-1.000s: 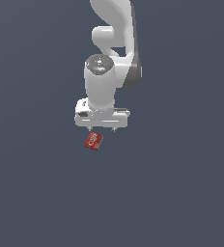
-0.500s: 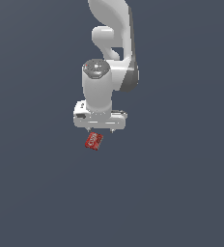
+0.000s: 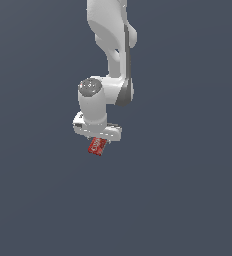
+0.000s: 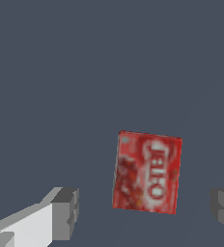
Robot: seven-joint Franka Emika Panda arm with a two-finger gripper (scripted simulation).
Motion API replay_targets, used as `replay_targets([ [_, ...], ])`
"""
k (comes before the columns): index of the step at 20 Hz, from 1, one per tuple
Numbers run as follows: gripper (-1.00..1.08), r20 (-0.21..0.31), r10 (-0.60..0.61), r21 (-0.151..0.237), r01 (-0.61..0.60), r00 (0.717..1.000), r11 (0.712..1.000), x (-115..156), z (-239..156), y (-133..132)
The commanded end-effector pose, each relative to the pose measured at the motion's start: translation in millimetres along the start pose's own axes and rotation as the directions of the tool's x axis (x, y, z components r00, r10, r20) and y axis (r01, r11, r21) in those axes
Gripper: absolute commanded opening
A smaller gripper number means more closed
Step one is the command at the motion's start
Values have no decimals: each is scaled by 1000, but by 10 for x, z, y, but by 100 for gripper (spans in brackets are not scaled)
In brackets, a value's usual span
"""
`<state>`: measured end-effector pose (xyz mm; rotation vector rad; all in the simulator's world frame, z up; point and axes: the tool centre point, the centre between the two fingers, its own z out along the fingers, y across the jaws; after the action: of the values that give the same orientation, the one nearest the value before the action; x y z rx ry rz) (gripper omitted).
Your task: Pick up the object and move it to a goal position.
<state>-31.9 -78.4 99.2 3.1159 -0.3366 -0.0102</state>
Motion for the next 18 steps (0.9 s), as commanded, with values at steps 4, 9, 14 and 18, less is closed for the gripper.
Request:
replay_targets([
  [4,100,-4,79,7,-79,997,997,-70,250,151],
  [9,100,-5,106,9,-106,994,994,-100,337,207],
  [14,100,-3,103,8,-103,995,995,-100,360,202],
  [18,100,-4,104,8,-104,995,995,-105,494,203],
])
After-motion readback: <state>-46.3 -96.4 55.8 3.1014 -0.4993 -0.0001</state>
